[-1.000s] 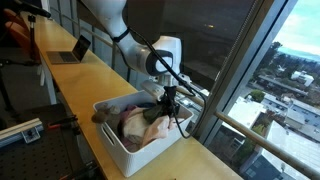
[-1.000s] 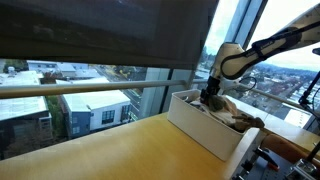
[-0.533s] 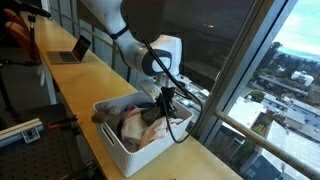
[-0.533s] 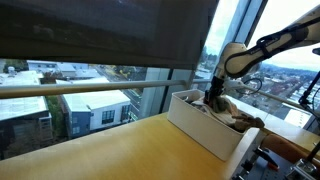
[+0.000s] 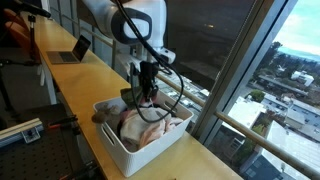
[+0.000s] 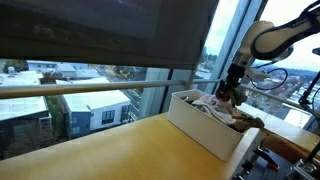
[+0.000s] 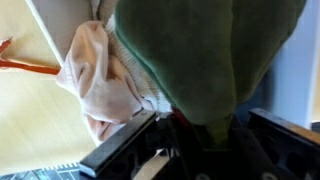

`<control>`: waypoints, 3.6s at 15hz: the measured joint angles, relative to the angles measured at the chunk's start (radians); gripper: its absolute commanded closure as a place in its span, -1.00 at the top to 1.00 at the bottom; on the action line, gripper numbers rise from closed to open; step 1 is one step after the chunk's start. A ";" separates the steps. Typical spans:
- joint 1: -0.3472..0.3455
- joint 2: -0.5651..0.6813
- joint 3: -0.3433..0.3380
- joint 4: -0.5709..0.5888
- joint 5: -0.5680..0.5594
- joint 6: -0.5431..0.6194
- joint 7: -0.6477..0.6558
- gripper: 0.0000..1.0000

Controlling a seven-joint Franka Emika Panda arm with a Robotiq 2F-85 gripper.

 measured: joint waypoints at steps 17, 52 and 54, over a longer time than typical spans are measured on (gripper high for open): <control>0.262 0.082 0.281 0.227 0.002 -0.113 0.078 -0.12; 0.082 0.404 -0.019 0.300 -0.224 -0.090 0.074 1.00; 0.077 0.447 -0.019 0.312 -0.206 -0.085 0.074 1.00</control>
